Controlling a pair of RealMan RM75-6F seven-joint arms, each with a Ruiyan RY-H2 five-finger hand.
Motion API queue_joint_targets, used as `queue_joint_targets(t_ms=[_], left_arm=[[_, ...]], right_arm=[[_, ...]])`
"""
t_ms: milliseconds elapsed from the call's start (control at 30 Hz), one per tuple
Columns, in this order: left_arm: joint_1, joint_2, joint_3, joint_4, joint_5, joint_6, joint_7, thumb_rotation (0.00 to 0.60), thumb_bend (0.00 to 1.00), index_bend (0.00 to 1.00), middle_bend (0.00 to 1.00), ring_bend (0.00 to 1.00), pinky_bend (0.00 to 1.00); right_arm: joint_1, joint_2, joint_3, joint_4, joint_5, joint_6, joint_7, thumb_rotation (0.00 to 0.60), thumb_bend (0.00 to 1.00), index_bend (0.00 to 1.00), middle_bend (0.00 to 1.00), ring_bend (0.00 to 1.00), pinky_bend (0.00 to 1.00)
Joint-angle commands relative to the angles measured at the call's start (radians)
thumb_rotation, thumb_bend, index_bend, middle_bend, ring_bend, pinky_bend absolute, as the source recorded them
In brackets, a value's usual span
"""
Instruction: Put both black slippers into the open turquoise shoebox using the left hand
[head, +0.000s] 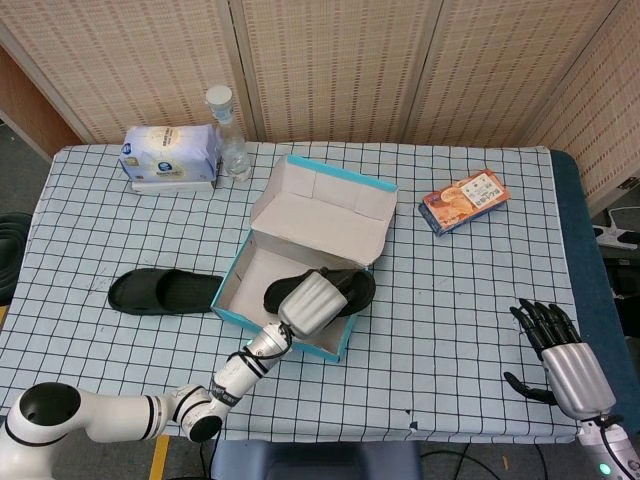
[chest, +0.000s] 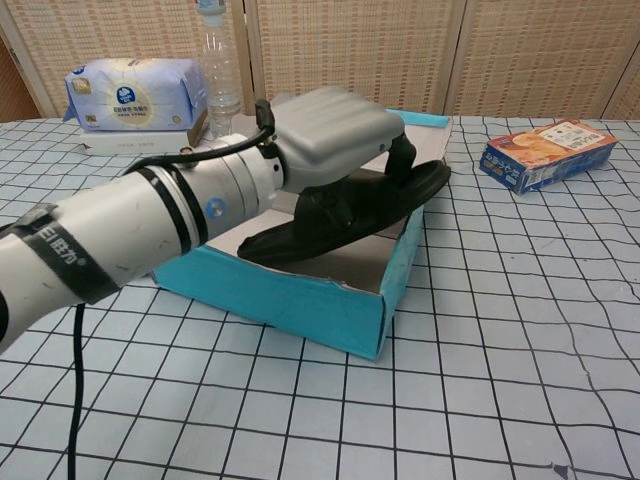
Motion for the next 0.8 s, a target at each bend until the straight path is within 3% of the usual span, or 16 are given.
queue_joint_targets(t_ms=[33, 233, 567, 800], left_arm=[[0.012, -0.023, 0.035, 0.071, 0.085, 0.063, -0.022, 0.6, 0.53, 0.75, 0.96, 0.83, 0.59], [0.02, -0.044, 0.063, 0.161, 0.156, 0.098, -0.035, 0.6, 0.59, 0.85, 1.0, 0.89, 0.66], [0.025, -0.059, 0.085, 0.25, 0.284, 0.186, -0.024, 0.6, 0.6, 0.87, 1.0, 0.92, 0.7], [0.025, -0.059, 0.106, 0.315, 0.321, 0.171, 0.004, 0.6, 0.6, 0.88, 1.0, 0.92, 0.7]], right_arm=[[-0.001, 0.002, -0.004, -0.004, -0.003, -0.002, 0.0, 0.489, 0.16, 0.0, 0.0, 0.0, 0.0], [-0.008, 0.01, -0.008, -0.01, -0.012, 0.012, 0.004, 0.489, 0.16, 0.0, 0.0, 0.0, 0.0], [-0.003, 0.012, -0.011, -0.016, -0.009, -0.002, -0.001, 0.49, 0.16, 0.0, 0.0, 0.0, 0.0], [-0.004, 0.02, -0.012, -0.023, -0.003, -0.007, -0.005, 0.49, 0.16, 0.0, 0.0, 0.0, 0.0]])
